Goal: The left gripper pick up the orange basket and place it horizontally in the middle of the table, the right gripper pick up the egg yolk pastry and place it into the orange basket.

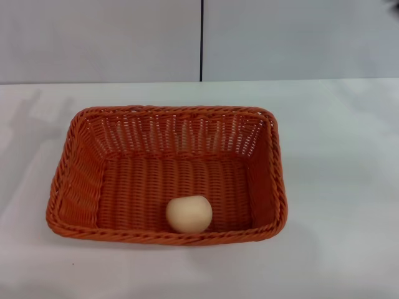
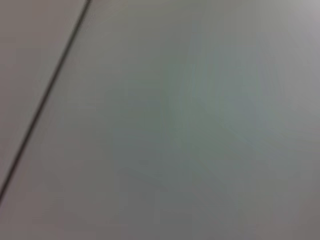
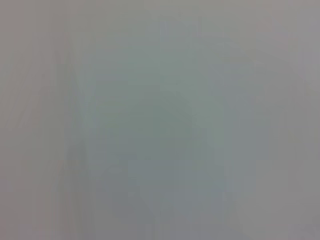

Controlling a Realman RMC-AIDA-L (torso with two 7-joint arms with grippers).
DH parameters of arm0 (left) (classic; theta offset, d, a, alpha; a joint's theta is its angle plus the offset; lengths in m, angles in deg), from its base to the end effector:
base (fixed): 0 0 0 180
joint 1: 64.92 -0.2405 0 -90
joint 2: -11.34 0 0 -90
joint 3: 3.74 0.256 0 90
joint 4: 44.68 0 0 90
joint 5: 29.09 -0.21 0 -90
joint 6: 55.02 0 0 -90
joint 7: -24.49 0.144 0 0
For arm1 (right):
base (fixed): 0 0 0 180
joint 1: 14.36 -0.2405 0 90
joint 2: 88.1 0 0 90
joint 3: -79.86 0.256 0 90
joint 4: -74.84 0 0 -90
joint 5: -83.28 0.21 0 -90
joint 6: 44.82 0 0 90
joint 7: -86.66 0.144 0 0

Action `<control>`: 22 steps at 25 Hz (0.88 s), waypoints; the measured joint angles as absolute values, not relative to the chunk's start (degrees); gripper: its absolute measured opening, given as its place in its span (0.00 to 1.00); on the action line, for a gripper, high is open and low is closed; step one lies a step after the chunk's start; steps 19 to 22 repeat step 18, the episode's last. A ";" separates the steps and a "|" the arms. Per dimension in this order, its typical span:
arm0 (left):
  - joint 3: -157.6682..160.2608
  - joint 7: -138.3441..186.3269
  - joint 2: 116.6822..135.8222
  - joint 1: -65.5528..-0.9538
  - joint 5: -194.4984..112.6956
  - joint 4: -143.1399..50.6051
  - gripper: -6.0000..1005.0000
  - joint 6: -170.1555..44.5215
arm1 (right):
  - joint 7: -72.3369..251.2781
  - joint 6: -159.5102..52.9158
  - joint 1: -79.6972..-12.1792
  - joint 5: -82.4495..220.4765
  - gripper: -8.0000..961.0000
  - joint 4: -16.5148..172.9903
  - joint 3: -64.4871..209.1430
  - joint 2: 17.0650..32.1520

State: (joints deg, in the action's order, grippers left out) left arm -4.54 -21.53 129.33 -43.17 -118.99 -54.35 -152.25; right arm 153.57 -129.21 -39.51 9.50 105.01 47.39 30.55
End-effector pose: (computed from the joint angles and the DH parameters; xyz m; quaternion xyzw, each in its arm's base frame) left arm -0.3273 0.2839 0.0620 -0.6545 -0.2120 -0.5235 0.5027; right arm 0.2802 0.3471 0.0787 -0.7464 0.2183 0.4948 0.3879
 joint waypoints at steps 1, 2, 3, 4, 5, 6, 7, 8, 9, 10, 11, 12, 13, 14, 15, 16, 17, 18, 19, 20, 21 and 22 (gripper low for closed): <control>-4.97 -21.63 129.34 -43.12 -118.99 -54.32 0.80 -152.24 | 152.74 -129.89 -38.78 12.46 0.66 103.30 49.00 30.45; -6.26 -22.08 129.40 -42.88 -118.99 -54.14 0.80 -152.14 | 151.84 -130.61 -38.09 15.59 0.66 101.84 50.34 30.36; -6.81 -22.30 129.40 -42.63 -118.98 -53.90 0.80 -152.06 | 151.00 -131.17 -37.50 18.02 0.66 100.94 51.40 30.35; -6.81 -22.30 129.40 -42.63 -118.98 -53.90 0.80 -152.06 | 150.06 -131.69 -36.83 20.50 0.66 100.15 52.46 30.35; -6.89 -22.31 129.40 -42.52 -118.98 -53.77 0.80 -152.04 | 149.09 -132.19 -36.13 22.63 0.66 99.57 53.42 30.45; -7.08 -22.32 129.36 -42.30 -118.98 -53.52 0.80 -152.03 | 148.17 -132.68 -35.60 24.35 0.66 99.05 54.01 30.53; -7.08 -22.32 129.36 -42.30 -118.98 -53.52 0.80 -152.03 | 146.96 -133.18 -34.98 26.01 0.66 98.37 54.63 30.60; -7.08 -22.32 129.36 -42.30 -118.98 -53.52 0.80 -152.03 | 145.51 -133.63 -34.51 27.51 0.66 97.59 55.16 30.62; -7.27 -22.33 129.36 -42.19 -118.98 -53.47 0.80 -152.03 | 143.88 -134.01 -34.11 29.03 0.66 96.62 55.75 30.62; -7.27 -22.33 129.36 -42.19 -118.98 -53.47 0.80 -152.03 | 142.34 -134.27 -33.82 30.26 0.66 95.72 56.26 30.62; -7.76 -22.34 129.46 -42.07 -118.94 -53.38 0.80 -152.13 | 140.80 -134.42 -33.54 31.48 0.66 94.66 56.90 30.63; -7.82 -22.35 129.47 -42.09 -118.70 -53.13 0.80 -152.19 | 139.35 -134.58 -33.28 32.62 0.66 93.67 57.53 30.62; -7.82 -22.35 129.47 -42.09 -118.70 -53.13 0.80 -152.19 | 138.20 -134.67 -33.09 33.44 0.66 92.64 58.09 30.62; -7.82 -22.35 129.47 -42.09 -118.70 -53.13 0.80 -152.19 | 137.55 -134.68 -32.92 33.81 0.66 92.09 58.76 30.62; -7.82 -22.35 129.47 -42.09 -118.70 -53.13 0.80 -152.19 | 137.04 -134.66 -32.77 34.05 0.66 91.69 59.30 30.62; -7.85 -22.36 129.43 -42.34 -117.95 -52.80 0.80 -152.29 | 136.63 -134.62 -32.62 34.09 0.66 91.41 60.08 30.61; -7.85 -22.36 129.43 -42.34 -117.95 -52.80 0.80 -152.29 | 136.08 -134.59 -32.50 34.12 0.66 91.04 60.84 30.60; -7.87 -22.32 129.45 -42.46 -117.53 -52.80 0.80 -152.37 | 135.52 -134.59 -32.40 34.15 0.66 90.74 61.41 30.60; -7.87 -22.32 129.45 -42.46 -117.53 -52.80 0.80 -152.37 | 135.52 -134.59 -32.40 34.15 0.66 90.74 61.41 30.60; -7.87 -22.32 129.45 -42.46 -117.53 -52.80 0.80 -152.37 | 135.52 -134.59 -32.40 34.15 0.66 90.74 61.41 30.60; -7.87 -22.32 129.45 -42.46 -117.53 -52.80 0.80 -152.37 | 135.52 -134.59 -32.40 34.15 0.66 90.74 61.41 30.60; -7.87 -22.32 129.45 -42.46 -117.53 -52.80 0.80 -152.37 | 135.52 -134.59 -32.40 34.15 0.66 90.74 61.41 30.60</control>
